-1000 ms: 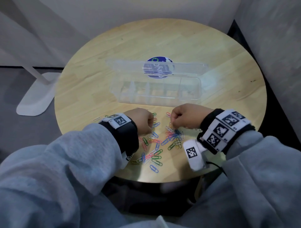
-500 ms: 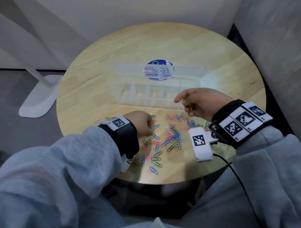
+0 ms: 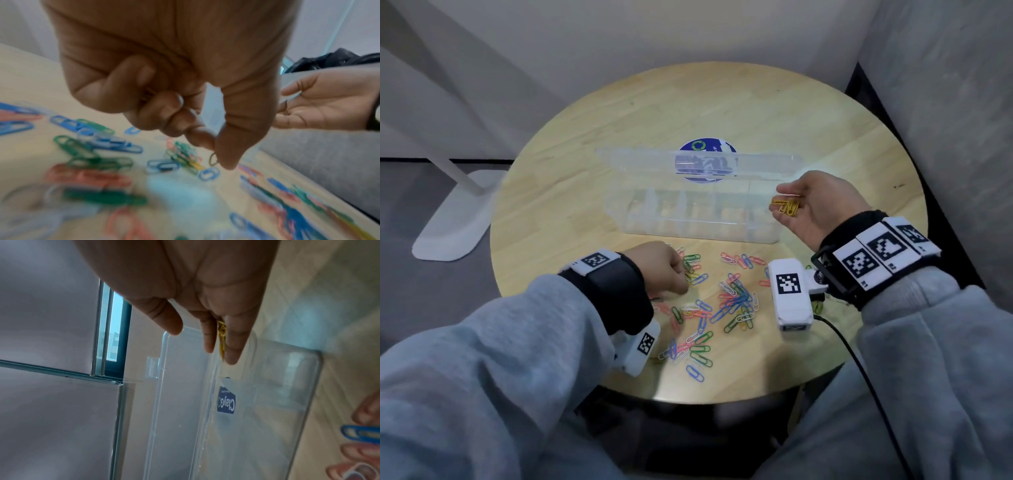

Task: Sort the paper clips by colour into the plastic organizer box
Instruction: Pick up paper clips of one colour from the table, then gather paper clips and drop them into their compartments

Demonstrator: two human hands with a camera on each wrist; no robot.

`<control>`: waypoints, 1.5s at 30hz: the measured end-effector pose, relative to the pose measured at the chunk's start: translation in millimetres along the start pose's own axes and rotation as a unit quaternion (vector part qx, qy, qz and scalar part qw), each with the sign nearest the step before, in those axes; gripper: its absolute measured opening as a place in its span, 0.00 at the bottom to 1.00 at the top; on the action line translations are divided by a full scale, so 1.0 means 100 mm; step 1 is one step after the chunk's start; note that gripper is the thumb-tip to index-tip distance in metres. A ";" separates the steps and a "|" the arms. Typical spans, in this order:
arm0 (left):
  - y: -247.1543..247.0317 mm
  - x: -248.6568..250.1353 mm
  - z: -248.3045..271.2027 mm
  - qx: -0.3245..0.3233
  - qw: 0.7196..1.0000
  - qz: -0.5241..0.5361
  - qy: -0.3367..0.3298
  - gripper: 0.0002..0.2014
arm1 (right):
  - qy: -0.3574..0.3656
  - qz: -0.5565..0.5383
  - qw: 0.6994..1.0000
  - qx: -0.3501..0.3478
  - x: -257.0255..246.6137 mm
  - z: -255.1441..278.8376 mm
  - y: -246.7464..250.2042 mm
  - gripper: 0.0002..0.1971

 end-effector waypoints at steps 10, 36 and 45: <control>0.59 0.74 -0.29 0.101 0.990 -0.001 -0.095 0.12 | 0.040 0.147 0.988 0.026 -0.13 0.18 0.13 0.10; 0.42 0.73 -0.36 0.183 0.941 0.235 -0.160 0.10 | -0.014 0.645 0.753 0.128 0.33 0.04 0.39 0.11; -0.14 0.83 -0.52 0.023 0.968 -0.204 -0.146 0.16 | -0.008 0.734 0.662 0.150 0.47 -0.07 0.11 0.13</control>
Point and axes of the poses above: each hand's wrist, its own z-axis away from the middle knuckle, its own y-axis out of the back of the hand, x = y × z, the point moved 6 cm from there along -z, towards the middle knuckle, and after that the axes turned 15 degrees about -y, right-handed, at the moved point
